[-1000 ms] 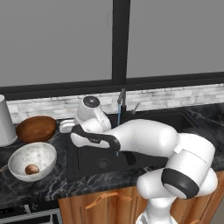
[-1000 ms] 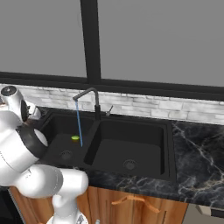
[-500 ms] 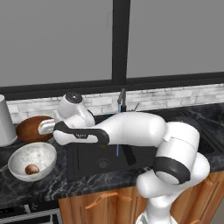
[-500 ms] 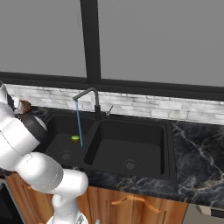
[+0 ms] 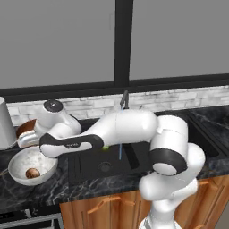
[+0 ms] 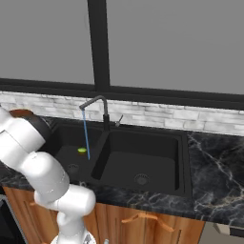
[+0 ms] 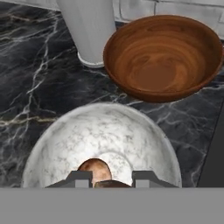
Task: Pick the mushrooms from the sink and place them in one bowl. Place the kiwi in the other bowl. Then turn off the sink faucet.
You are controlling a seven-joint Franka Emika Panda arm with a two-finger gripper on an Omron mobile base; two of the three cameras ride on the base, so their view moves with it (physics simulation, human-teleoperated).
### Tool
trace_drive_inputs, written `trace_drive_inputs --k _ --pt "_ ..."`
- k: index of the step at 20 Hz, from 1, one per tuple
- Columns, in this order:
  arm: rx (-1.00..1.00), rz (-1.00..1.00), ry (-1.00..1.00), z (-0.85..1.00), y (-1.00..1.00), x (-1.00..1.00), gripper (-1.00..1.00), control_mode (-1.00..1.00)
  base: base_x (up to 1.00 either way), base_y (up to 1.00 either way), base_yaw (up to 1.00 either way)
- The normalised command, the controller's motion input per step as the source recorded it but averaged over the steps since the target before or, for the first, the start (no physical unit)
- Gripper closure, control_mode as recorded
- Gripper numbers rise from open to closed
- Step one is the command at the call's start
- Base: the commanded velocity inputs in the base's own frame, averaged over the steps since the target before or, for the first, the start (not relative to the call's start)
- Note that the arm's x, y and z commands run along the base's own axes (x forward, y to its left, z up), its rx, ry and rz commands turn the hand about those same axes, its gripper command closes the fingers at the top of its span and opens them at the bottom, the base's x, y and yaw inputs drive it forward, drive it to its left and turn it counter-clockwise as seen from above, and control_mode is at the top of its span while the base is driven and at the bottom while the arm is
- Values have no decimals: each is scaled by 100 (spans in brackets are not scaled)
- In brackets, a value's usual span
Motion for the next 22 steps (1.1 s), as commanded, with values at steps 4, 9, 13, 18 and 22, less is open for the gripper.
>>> trace_drive_inputs --k 4,9,13,18,22 --pt "-6 0 0 -18 29 0 100 -100 0 0 0" --pt "-7 0 0 -26 21 0 100 -100 0 0 0" --pt "-4 0 0 -34 1 0 100 -100 0 0 0" --pt "-3 0 0 -28 3 0 100 -100 0 0 0" --pt "-1 0 0 -20 1 0 100 -100 0 0 0"
